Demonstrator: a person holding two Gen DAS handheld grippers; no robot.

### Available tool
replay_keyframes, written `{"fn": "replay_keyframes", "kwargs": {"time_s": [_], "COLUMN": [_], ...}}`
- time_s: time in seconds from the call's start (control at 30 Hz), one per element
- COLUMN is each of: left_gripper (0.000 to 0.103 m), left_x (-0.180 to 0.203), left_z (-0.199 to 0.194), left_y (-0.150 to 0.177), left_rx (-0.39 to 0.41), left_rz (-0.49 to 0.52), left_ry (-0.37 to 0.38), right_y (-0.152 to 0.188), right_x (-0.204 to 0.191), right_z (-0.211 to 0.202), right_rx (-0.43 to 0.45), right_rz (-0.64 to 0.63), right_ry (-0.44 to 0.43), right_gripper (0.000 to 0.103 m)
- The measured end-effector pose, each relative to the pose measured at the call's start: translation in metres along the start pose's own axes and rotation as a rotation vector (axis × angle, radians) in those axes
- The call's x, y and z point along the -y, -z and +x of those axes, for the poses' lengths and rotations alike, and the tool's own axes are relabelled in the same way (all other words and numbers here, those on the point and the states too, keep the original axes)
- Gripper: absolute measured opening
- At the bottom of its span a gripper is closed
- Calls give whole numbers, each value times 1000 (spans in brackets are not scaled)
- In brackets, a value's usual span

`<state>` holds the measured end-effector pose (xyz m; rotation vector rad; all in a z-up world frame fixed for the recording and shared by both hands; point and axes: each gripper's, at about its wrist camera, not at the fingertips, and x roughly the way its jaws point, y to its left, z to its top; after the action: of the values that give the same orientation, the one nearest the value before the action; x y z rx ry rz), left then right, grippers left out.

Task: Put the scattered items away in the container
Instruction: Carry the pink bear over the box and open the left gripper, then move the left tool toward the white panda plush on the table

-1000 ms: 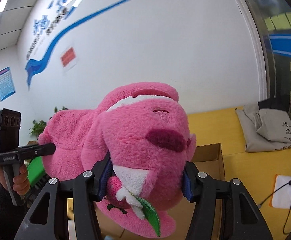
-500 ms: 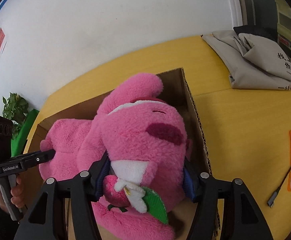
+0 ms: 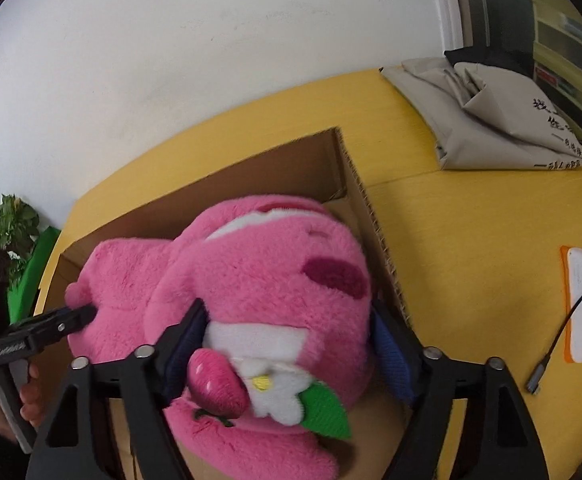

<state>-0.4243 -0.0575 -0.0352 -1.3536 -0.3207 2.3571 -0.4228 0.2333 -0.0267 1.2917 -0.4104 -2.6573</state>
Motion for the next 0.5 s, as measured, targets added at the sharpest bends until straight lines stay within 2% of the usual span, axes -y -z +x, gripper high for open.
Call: {"fn": "replay_keyframes", "kwargs": {"time_s": [0.07, 0.2, 0.27, 0.37, 0.5], "left_gripper": [62, 63, 80, 81, 82], "left_x": [7, 38, 67, 96, 118], "left_z": [-20, -93, -141, -204, -270], "left_y": [3, 26, 52, 93, 148], "left_rx": [30, 149, 233, 332, 412], "left_rz": [16, 97, 156, 225, 257], "left_ry": [-22, -37, -87, -131, -184], "right_y": [1, 13, 31, 60, 108], "right_x": [-5, -25, -39, -59, -82], "right_z": [-20, -78, -120, -172, -235], "right_rx": [30, 78, 121, 156, 217], "right_rz": [-38, -126, -191, -278, -355], "right_ry": [-10, -101, -118, -127, -107], "right_gripper": [91, 103, 103, 103, 103]}}
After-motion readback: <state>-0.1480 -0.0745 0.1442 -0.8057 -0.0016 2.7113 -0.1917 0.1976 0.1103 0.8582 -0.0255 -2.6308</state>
